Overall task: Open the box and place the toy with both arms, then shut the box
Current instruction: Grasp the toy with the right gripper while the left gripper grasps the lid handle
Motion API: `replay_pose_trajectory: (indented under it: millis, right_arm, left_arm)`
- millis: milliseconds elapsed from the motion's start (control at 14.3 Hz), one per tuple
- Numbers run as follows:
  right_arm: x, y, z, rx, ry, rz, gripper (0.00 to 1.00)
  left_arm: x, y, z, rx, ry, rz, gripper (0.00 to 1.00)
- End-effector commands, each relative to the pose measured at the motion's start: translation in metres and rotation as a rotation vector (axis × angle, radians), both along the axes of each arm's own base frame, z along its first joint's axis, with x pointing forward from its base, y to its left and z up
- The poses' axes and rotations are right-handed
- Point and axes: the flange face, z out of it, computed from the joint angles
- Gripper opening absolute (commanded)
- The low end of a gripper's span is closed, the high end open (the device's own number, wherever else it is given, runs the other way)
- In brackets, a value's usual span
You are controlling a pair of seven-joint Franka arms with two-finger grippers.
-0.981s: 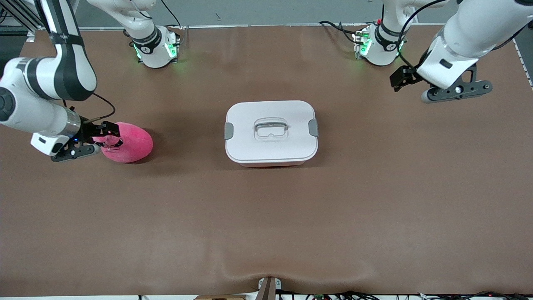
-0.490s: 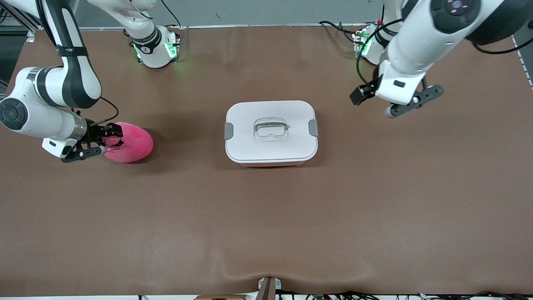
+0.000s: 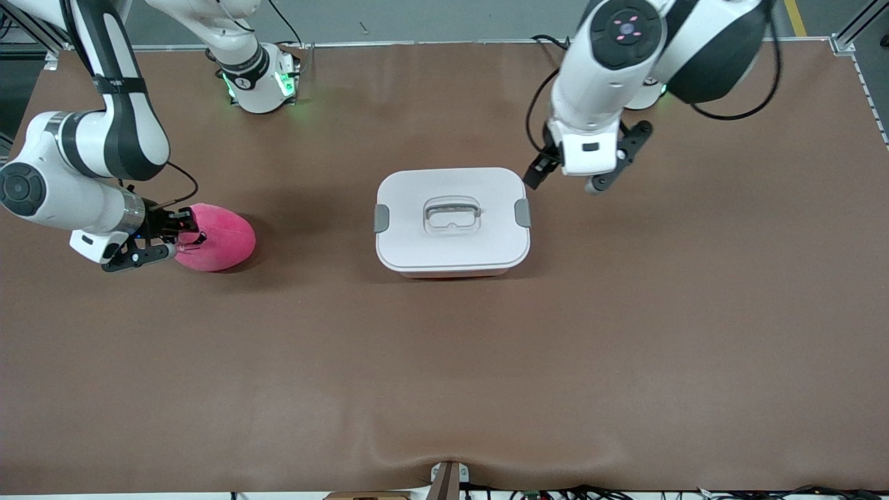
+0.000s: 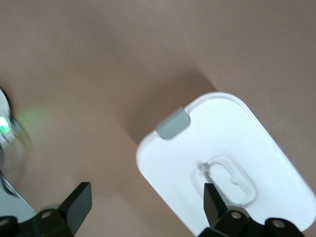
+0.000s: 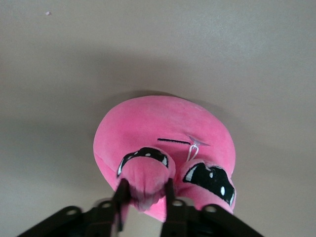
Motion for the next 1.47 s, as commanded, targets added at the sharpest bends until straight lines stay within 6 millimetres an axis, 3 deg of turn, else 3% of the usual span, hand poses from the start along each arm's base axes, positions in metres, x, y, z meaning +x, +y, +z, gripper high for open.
replay_pose_trajectory:
  millis: [0,210,420,561,701,911,1191,1401]
  right_arm:
    - [-0.002,0.000,0.005,-0.005,-0.005,0.020,0.00]
    - [0.001,-0.001,0.027,0.004,-0.036,0.079,0.00]
    - [0.004,-0.007,0.063,0.010,-0.017,0.083,0.00]
    - [0.008,-0.003,0.082,0.015,-0.011,0.095,0.00]
    - [0.010,0.001,0.102,0.021,-0.005,0.119,0.00]
    - [0.017,0.007,0.139,0.050,-0.020,0.237,0.00]
    - [0.018,0.015,0.171,0.044,-0.028,0.239,0.00]
    - [0.013,0.015,0.181,0.047,-0.011,0.246,0.00]
  left_arm:
    - [-0.010,-0.049,-0.025,0.018,-0.024,0.196,1.00]
    - [-0.019,-0.081,-0.060,0.061,-0.048,0.316,0.98]
    - [-0.014,-0.099,-0.075,0.041,-0.118,0.502,0.90]
    - [-0.026,-0.119,-0.092,0.056,-0.153,0.529,0.87]
    - [-0.024,-0.121,-0.108,0.093,-0.187,0.563,0.85]
    - [-0.025,-0.122,-0.109,0.095,-0.188,0.564,0.81]
    - [-0.017,-0.123,-0.119,0.081,-0.183,0.576,0.73]
    - [-0.017,-0.132,-0.128,0.046,-0.186,0.612,0.71]
